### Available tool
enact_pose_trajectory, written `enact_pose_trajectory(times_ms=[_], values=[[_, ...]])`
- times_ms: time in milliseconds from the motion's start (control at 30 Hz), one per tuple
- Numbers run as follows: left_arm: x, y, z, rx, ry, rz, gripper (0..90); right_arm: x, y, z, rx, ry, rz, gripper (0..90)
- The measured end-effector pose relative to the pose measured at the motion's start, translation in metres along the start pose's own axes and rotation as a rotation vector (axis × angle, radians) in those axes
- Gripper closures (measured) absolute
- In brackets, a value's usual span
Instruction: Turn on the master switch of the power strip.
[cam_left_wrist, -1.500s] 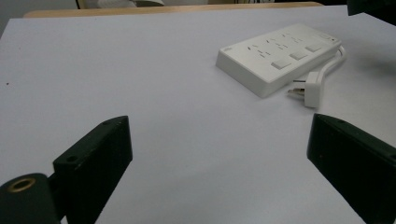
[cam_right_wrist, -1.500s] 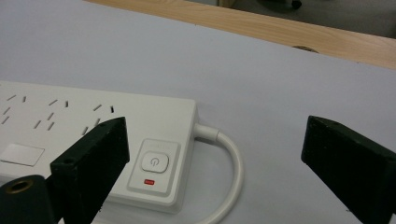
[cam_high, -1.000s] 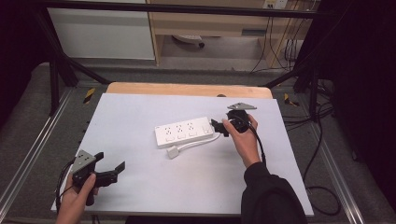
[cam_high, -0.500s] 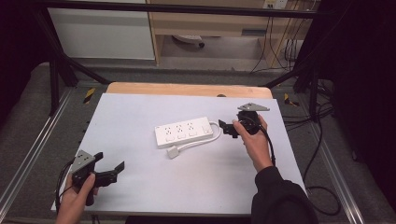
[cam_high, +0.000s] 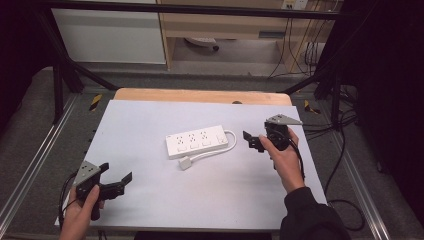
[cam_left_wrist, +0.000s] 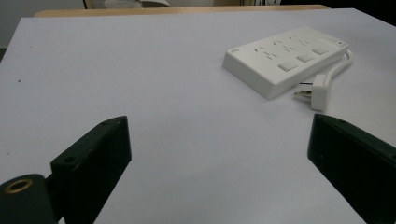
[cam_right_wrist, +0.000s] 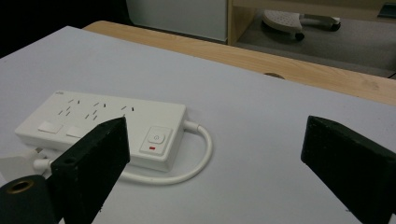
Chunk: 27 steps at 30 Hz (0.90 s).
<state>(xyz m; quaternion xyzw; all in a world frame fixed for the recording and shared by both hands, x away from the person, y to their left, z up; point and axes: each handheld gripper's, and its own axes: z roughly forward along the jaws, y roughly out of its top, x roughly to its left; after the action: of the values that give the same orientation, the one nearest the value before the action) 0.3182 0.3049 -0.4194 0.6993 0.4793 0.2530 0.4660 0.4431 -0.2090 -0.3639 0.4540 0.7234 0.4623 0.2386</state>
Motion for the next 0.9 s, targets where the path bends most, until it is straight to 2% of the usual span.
enact_pose_trajectory(times_ms=[133, 500, 900], values=[[0.001, 0.0, -0.001, -0.004, 0.002, -0.002, 6.2, -0.004, -0.002, -0.013, -0.028, 0.002, -0.001, 7.0], [0.003, -0.001, -0.003, -0.01, 0.004, -0.007, 6.2, -0.009, -0.021, -0.041, -0.061, 0.007, -0.014, 6.4], [0.003, -0.001, -0.004, -0.012, 0.006, -0.009, 6.2, -0.015, -0.047, -0.061, -0.106, -0.011, -0.036, 6.6]])
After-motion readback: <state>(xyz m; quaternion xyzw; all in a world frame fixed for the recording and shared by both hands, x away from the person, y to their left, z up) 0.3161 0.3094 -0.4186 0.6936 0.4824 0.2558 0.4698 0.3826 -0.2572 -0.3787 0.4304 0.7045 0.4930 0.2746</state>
